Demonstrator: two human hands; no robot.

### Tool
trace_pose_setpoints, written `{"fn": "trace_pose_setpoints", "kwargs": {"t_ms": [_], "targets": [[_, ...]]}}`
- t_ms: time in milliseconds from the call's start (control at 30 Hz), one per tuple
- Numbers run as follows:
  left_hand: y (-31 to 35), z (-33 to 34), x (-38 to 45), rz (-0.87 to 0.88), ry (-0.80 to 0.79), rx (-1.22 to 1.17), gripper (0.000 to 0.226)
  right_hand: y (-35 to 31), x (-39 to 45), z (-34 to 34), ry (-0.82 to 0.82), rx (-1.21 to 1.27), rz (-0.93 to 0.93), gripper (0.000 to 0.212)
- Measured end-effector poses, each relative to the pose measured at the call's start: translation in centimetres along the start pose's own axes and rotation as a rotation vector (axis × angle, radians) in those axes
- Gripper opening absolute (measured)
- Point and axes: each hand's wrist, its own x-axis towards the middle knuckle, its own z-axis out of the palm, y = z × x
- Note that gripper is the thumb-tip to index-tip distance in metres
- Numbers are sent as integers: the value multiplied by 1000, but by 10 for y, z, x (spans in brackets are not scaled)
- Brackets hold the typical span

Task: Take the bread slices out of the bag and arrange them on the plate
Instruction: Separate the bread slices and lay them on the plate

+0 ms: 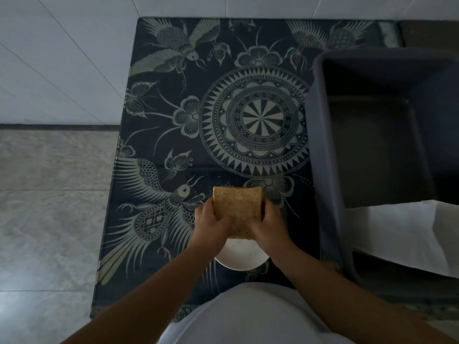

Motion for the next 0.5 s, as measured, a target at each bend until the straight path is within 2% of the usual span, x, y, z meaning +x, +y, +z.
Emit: {"fn": "trace_pose_setpoints", "kwargs": {"t_ms": [500], "targets": [[3, 2, -8, -64, 27, -88, 67, -4, -10, 3, 57, 48, 36, 63]]}}
